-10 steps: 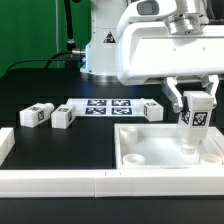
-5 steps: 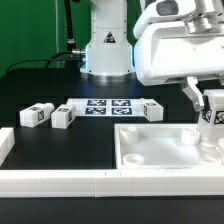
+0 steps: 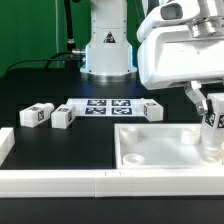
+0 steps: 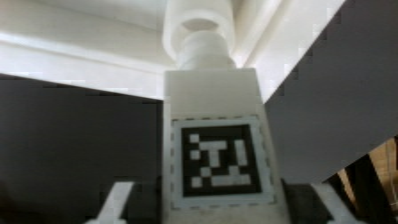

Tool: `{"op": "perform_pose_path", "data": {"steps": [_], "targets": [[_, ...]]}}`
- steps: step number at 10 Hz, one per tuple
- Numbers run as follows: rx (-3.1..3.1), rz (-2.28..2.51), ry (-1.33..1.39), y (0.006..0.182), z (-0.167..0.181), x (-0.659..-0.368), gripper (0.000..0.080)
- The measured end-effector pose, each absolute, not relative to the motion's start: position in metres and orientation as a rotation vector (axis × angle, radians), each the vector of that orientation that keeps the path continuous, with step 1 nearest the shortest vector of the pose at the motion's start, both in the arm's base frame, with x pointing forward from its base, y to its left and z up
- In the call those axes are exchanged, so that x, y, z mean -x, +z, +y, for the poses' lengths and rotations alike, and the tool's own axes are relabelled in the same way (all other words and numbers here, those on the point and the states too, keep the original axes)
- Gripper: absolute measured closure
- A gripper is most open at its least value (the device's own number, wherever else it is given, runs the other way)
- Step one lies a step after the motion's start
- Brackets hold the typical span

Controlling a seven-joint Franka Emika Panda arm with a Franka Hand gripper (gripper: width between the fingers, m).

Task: Assemble square table

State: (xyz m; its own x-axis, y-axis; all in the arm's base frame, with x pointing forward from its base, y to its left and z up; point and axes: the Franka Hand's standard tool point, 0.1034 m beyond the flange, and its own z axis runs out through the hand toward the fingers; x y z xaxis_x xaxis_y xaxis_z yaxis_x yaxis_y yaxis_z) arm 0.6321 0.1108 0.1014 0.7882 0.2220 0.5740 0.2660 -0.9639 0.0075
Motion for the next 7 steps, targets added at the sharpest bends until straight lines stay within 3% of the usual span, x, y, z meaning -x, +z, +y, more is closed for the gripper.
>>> {"op": "perform_pose_path", "data": {"steps": [7], "targets": [[2.904, -0.394, -0.9, 0.0906, 0.1111, -0.6324, 0.0512]]}}
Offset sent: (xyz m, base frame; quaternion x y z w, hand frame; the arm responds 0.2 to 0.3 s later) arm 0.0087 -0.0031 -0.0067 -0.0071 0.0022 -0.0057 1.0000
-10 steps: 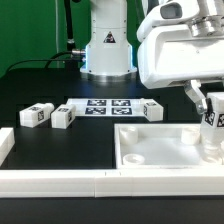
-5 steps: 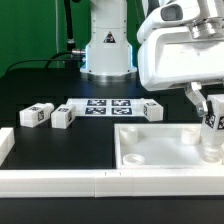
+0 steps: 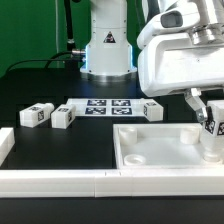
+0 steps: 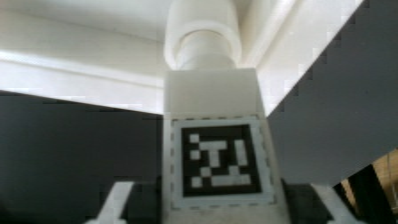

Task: Assemble square table

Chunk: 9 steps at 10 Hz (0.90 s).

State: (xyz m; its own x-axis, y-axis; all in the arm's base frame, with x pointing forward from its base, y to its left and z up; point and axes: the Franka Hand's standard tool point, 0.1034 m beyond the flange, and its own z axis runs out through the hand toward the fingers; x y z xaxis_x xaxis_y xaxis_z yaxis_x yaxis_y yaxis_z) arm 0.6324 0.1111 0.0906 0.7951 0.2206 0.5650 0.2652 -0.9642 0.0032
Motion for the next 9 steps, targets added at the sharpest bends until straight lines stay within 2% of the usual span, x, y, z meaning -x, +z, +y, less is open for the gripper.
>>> {"op": "perform_pose_path", "data": {"steps": [4, 9], "targets": [[2.909, -0.394, -0.876, 0.078, 0.112, -0.627, 0.0512], [2.9, -0.393, -0.927, 0.073, 0.113, -0.625, 0.0501]]}}
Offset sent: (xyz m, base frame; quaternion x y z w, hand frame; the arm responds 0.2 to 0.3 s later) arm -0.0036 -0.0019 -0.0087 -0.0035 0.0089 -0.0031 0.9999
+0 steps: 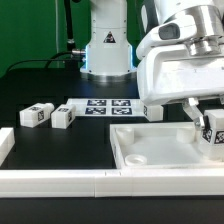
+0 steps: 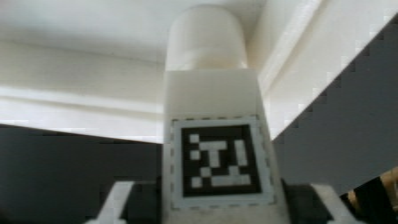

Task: Assemble square table

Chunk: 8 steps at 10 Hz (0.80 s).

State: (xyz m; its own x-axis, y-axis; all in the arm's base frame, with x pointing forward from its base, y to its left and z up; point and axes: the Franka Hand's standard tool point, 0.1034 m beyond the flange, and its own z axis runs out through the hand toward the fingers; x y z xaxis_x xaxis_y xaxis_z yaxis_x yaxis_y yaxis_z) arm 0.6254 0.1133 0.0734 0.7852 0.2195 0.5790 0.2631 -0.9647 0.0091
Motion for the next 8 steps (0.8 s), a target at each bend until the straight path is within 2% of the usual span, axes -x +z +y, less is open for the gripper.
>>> {"op": "perform_pose_path", "data": {"steps": [1, 2, 3, 4, 5, 8], "targets": [[2.904, -0.393, -0.907, 0.071, 0.113, -0.625, 0.0501], [2.904, -0.393, -0.906, 0.071, 0.113, -0.625, 0.0308], [2.904, -0.393, -0.906, 0.071, 0.113, -0.624, 0.0186], [2.905, -0.402, -0.907, 0.072, 0.113, -0.625, 0.0186], [2.906, -0.447, -0.914, 0.079, 0.115, -0.626, 0.0158], [2.916, -0.493, -0.91, 0.103, 0.108, -0.633, 0.0151]]}}
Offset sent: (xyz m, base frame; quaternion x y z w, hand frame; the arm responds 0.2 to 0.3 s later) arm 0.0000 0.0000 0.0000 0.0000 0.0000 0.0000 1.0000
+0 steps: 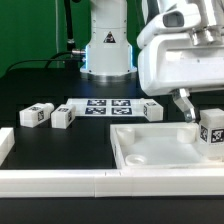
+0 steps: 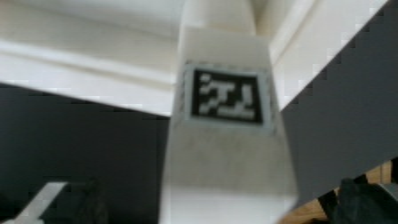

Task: Assemble square table

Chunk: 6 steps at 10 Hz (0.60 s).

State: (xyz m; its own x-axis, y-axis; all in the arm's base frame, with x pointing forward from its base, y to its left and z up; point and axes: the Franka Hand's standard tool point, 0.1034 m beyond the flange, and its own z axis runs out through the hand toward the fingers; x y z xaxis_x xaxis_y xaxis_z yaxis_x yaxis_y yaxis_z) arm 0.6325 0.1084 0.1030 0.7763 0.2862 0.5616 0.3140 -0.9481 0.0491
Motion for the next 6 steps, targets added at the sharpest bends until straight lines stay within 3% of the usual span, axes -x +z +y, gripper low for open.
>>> {"op": "perform_pose_path", "data": {"steps": [2, 6], "targets": [[2.92, -0.502, -0.895, 0.1162, 0.1071, -0.6364, 0.015], [2.927, -0.508, -0.821, 0.1111, 0.1111, -0.6337, 0.015]]}}
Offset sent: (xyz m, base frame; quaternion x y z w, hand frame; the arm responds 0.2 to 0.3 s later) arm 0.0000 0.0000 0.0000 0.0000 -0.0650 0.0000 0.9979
